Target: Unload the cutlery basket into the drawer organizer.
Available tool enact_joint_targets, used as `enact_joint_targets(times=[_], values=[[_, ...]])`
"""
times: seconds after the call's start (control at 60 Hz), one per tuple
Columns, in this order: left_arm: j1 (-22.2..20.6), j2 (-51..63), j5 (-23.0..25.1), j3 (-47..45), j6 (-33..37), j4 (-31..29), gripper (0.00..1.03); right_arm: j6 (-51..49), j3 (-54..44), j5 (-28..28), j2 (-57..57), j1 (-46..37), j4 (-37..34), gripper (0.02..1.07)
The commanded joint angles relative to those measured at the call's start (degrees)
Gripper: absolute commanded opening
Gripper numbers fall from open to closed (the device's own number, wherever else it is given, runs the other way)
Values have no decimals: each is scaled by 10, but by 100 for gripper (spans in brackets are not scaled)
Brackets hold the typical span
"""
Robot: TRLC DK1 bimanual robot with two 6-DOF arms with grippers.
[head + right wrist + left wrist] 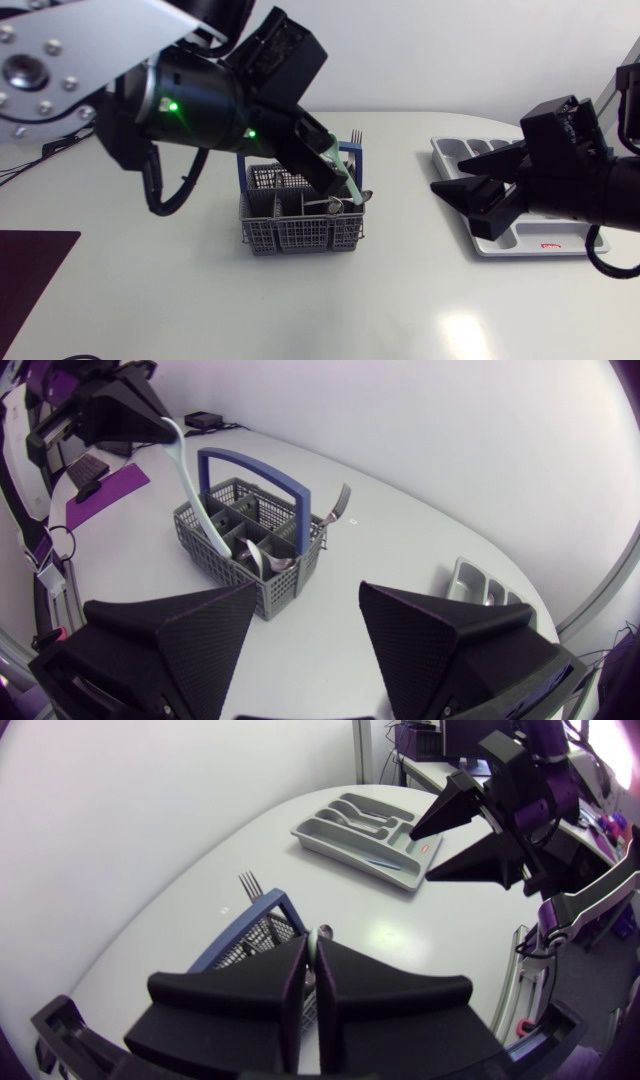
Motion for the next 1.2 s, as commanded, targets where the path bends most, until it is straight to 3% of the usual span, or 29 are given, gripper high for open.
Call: enact_joint_targets(times=[0.0, 0.133, 0.283, 0.45, 0.733, 0.983, 1.183], values=[[17, 42, 43, 44, -46, -21, 4, 17, -16, -2, -3, 26, -6, 76], [39, 95, 117, 89, -76, -59, 4, 21, -13, 3, 8, 57, 1, 75], [48, 127, 148, 116, -86, -80, 4, 25, -10, 17, 29, 94, 11, 72], [64, 156, 198, 142, -97, -102, 4, 27, -3, 72, 73, 156, 43, 70], [74, 168, 231, 147, -102, -111, 4, 26, 13, 106, 144, 191, 87, 63], [78, 174, 242, 146, -102, -114, 4, 13, 13, 176, 170, 222, 119, 37], [78, 175, 243, 144, -102, -115, 4, 6, 9, 198, 174, 227, 124, 13]])
